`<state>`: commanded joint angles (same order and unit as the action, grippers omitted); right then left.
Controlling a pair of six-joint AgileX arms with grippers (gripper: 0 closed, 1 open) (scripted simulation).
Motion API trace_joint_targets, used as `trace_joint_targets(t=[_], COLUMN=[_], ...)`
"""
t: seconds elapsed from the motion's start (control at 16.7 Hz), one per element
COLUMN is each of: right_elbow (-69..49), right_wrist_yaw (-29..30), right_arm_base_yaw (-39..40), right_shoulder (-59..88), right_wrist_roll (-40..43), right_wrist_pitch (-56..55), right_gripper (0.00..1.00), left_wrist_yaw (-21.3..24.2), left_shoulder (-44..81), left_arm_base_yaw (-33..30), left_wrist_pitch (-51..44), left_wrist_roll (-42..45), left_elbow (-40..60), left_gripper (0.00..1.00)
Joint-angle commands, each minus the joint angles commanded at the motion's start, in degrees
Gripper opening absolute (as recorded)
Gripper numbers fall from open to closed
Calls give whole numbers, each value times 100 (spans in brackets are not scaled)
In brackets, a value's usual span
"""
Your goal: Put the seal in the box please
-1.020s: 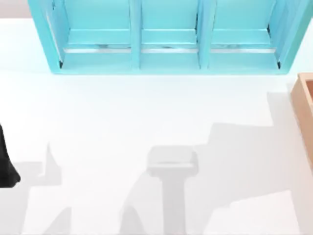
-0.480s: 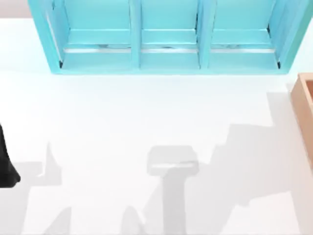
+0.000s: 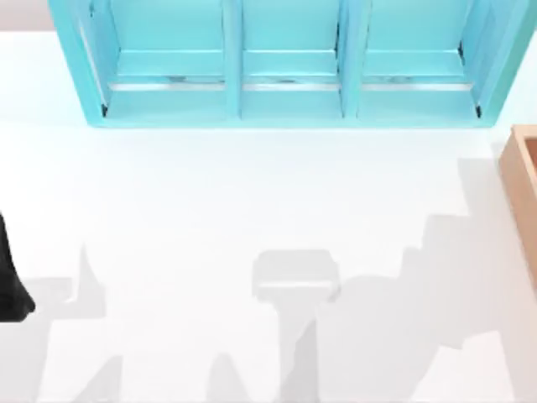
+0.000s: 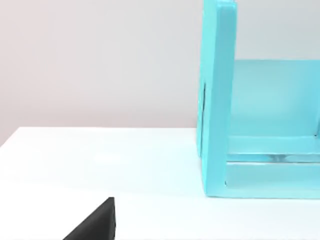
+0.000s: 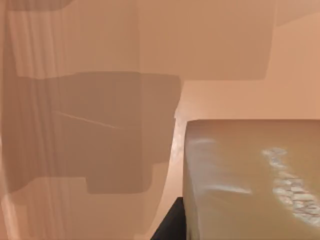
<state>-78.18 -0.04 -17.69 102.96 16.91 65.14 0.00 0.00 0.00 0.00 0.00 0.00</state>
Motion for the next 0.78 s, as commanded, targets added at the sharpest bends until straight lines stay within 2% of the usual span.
trace_joint_targets(t=[0.78], right_elbow=[0], right_wrist_yaw=[0], right_arm_base_yaw=[0], right_shoulder=[0], right_wrist_roll=[0], right_wrist_pitch=[0], right_gripper=[98], left_wrist_yaw=[0], left_shoulder=[0], left_arm_base_yaw=[0], left_wrist_pitch=[0], left_wrist_roll=[0], left_elbow=[0], left_gripper=[100])
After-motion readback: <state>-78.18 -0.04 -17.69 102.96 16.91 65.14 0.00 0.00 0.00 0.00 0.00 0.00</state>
